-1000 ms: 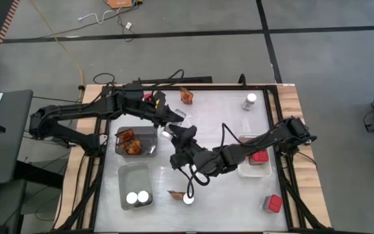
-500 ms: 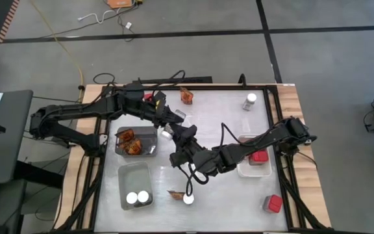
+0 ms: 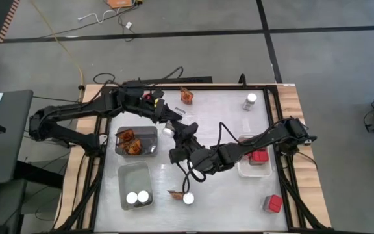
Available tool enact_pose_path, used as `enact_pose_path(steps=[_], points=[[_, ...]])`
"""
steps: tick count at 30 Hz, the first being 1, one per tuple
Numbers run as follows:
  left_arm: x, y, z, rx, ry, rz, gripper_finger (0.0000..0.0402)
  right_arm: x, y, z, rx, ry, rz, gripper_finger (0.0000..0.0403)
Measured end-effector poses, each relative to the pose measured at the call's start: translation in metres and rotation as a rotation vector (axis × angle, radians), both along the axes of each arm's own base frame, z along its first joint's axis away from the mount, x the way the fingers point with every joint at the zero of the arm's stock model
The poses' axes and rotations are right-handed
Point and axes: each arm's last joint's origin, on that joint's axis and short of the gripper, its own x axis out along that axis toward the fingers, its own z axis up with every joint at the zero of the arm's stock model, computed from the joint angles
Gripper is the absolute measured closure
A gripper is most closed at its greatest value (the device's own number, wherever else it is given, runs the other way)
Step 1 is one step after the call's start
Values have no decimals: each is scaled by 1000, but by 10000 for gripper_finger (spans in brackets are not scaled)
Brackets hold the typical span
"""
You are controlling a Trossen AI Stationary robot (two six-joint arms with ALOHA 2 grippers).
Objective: Sort spices by type
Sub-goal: Adjust the white spice bottle inside the gray bin
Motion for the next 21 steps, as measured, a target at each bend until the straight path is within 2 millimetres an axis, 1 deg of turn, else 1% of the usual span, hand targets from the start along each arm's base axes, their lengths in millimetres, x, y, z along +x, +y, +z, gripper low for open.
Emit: enact_pose_path(steps=[3,6,12,16,21], points=[[-8,9,2,27,0,36,159,-1,0,-2,57,-48,-5,172],[-15,15,5,37,-9,65,158,-1,-1,-3,107,-87,-11,173],[-17,15,3,26,25,69,158,-1,-2,-4,162,-145,-17,175],[-17,15,2,25,32,69,158,-1,-2,-4,170,-153,-17,175],[-17,14,1,-20,48,62,156,-1,-2,-3,184,-172,-16,175]])
